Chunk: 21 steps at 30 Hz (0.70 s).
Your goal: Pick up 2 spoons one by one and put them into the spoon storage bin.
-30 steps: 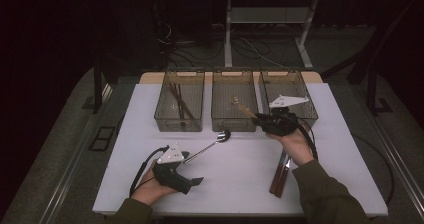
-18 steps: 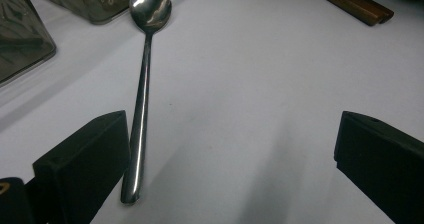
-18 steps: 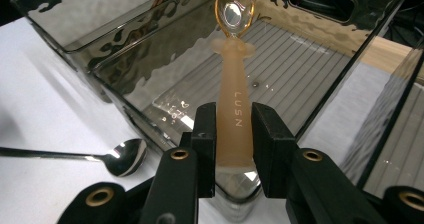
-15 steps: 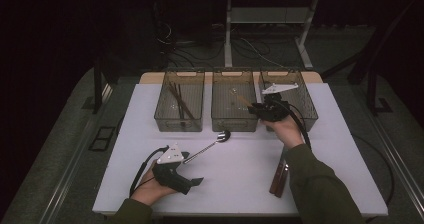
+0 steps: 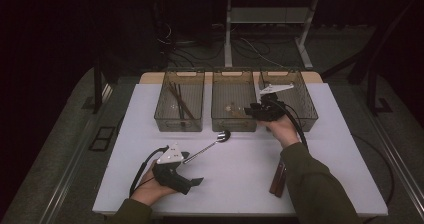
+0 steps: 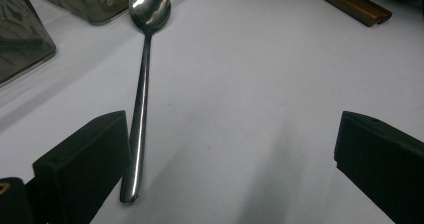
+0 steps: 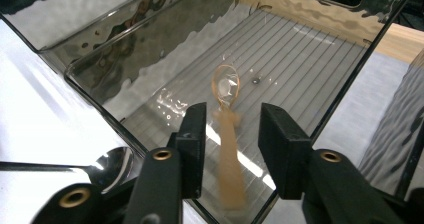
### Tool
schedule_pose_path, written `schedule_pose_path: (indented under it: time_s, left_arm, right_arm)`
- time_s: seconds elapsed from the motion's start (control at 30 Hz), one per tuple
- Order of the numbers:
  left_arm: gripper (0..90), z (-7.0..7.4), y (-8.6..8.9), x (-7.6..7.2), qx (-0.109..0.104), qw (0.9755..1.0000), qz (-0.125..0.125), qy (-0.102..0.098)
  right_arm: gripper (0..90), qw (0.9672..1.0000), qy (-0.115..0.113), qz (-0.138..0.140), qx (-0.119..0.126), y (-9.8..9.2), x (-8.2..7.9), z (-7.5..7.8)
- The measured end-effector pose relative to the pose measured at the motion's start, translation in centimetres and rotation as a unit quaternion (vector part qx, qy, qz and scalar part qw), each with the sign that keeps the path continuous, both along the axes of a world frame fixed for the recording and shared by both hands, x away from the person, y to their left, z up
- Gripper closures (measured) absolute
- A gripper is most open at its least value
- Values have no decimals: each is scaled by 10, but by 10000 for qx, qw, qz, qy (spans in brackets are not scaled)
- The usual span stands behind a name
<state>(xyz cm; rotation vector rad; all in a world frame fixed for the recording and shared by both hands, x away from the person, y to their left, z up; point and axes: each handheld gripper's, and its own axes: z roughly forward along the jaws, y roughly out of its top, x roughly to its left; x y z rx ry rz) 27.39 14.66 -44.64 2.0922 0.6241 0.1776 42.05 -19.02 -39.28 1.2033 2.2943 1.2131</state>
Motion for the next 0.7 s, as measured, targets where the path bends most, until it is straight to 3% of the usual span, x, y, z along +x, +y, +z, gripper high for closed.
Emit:
schedule_pose_path:
  time_s: [0.1,0.33,0.6,0.7]
  left_arm:
    - [6,0,0,0,-26,10000,12,-1]
    - [6,0,0,0,7,10000,30,-8]
    - [6,0,1,1,12,10000,62,-4]
    - [6,1,2,1,44,10000,50,-8]
  right_arm:
    - [533,9999,56,-35,155,-1,-3,3]
    - [333,9988,-92,56,468,-14,-21,12]
    - [225,9976,-257,211,612,-33,-53,12]
    - [188,9977,-327,229,547,-39,-62,8]
